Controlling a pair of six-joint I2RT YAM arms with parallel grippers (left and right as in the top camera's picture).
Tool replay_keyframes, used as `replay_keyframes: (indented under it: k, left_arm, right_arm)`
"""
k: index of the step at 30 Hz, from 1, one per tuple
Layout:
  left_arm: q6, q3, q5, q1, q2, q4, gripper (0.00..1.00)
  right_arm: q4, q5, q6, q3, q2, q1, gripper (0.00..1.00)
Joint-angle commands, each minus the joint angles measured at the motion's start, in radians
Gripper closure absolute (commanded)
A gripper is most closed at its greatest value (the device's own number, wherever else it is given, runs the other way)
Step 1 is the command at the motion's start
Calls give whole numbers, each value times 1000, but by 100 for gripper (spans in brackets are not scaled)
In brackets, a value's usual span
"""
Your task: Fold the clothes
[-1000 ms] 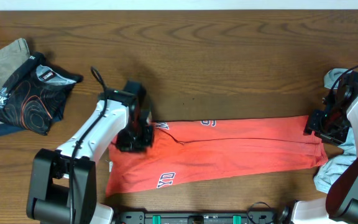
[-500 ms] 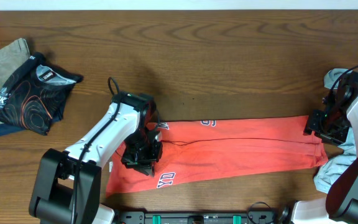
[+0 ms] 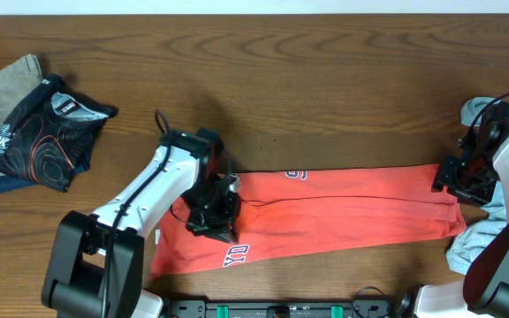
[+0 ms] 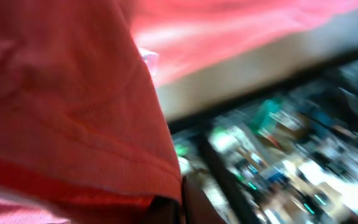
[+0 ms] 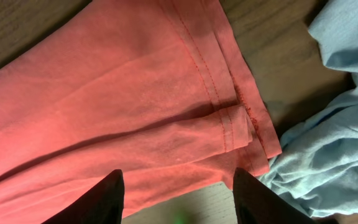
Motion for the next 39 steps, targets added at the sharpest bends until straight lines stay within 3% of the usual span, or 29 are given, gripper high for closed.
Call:
replay_keyframes:
  k: [1, 4, 13, 20, 28, 29, 30, 31, 32, 34, 37, 39]
  left_arm:
    - [64, -1, 288, -40, 6, -7, 94]
    - [63, -1, 343, -93, 6, -6, 94]
    - [55, -1, 328, -209, 6, 43, 94]
    - [-68, -1, -26, -123, 6, 69, 94]
    - [-71, -1, -324, 73, 6, 103, 94]
    - [-70, -1, -350, 100, 6, 113, 91]
    - [-70, -1, -369, 125, 6, 121, 79]
    - [-70, -1, -381, 149, 6, 126, 57]
    - [-70, -1, -390, 167, 6, 126, 47]
    - [-70, -1, -401, 208, 6, 121, 44]
    - [-71, -1, -402, 267, 6, 109, 31]
    - [-77, -1, -402, 299, 6, 102, 30]
  right_arm:
    - [0, 4, 1, -2, -10, -18, 45]
    - [0, 4, 1, -2, -10, -18, 45]
    - [-1, 3, 1, -2, -10, -18, 45]
    - [-2, 3, 1, -2, -10, -18, 45]
    - [-1, 3, 1, -3, -10, -18, 45]
    - [-1, 3, 1, -2, -10, -18, 45]
    - [-1, 3, 1, -2, -10, -18, 45]
    - [-1, 3, 1, -2, -10, -18, 45]
    - [-1, 3, 1, -2, -10, -18, 45]
    - [-1, 3, 1, -2, -10, -18, 45]
    - [0, 3, 1, -2, -10, -18, 45]
    - [0, 3, 1, -2, -10, -18, 45]
